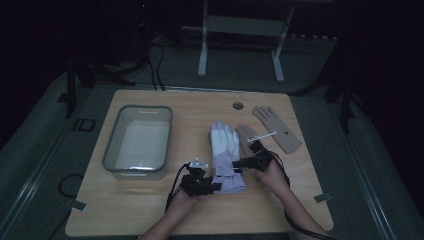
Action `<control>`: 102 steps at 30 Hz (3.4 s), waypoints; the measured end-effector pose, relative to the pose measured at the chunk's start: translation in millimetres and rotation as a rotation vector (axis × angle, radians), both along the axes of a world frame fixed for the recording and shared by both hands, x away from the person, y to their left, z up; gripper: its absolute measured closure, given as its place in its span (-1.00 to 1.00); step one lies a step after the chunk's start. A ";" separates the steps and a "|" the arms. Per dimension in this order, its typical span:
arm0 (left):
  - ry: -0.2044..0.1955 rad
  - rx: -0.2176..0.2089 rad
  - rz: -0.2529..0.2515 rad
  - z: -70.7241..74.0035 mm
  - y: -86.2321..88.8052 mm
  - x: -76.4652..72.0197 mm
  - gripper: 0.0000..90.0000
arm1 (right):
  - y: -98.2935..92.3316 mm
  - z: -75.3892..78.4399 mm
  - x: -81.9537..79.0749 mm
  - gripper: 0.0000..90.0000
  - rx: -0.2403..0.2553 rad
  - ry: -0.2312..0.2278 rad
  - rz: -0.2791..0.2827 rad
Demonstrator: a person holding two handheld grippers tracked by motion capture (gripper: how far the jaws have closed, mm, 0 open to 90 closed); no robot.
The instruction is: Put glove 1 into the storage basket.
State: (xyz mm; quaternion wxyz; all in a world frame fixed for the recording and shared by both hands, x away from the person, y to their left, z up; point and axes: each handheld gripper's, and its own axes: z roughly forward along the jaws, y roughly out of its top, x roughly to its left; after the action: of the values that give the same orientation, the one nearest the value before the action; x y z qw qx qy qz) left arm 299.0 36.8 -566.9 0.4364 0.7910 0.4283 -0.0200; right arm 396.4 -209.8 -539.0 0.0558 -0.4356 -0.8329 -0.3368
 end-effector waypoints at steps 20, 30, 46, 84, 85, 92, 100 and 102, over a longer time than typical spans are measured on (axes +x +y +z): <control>-0.047 0.007 0.021 43.1 15.9 5.3 0.59 | 9.1 47.5 -9.3 0.70 0.042 -0.160 -0.002; -0.052 0.007 0.013 67.7 29.7 13.5 0.59 | 21.0 74.3 -4.8 0.70 0.054 -0.212 0.017; -0.058 0.008 0.064 96.7 69.6 25.6 0.59 | 59.1 101.9 10.6 0.70 0.070 -0.248 0.043; 0.006 0.102 0.209 130.8 219.2 30.4 0.59 | 222.4 111.5 47.5 0.70 0.118 -0.223 0.170; 0.005 0.108 0.210 130.6 223.9 29.8 0.59 | 227.8 110.8 48.0 0.70 0.119 -0.219 0.172; 0.051 0.128 0.233 120.5 251.5 27.0 0.59 | 262.8 97.5 47.7 0.71 0.103 -0.192 0.195; 0.110 0.147 0.214 94.4 259.5 29.0 0.58 | 279.4 69.8 45.9 0.71 0.041 -0.159 0.212; 0.127 0.149 0.203 88.3 259.8 30.1 0.58 | 280.8 63.0 45.1 0.71 0.025 -0.141 0.210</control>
State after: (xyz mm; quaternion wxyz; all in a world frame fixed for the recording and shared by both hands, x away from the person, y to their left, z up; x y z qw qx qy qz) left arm 329.1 296.6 -478.6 0.3482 0.7711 0.5330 0.0061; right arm 441.5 70.9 -476.0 0.0374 -0.3204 -0.8715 -0.3693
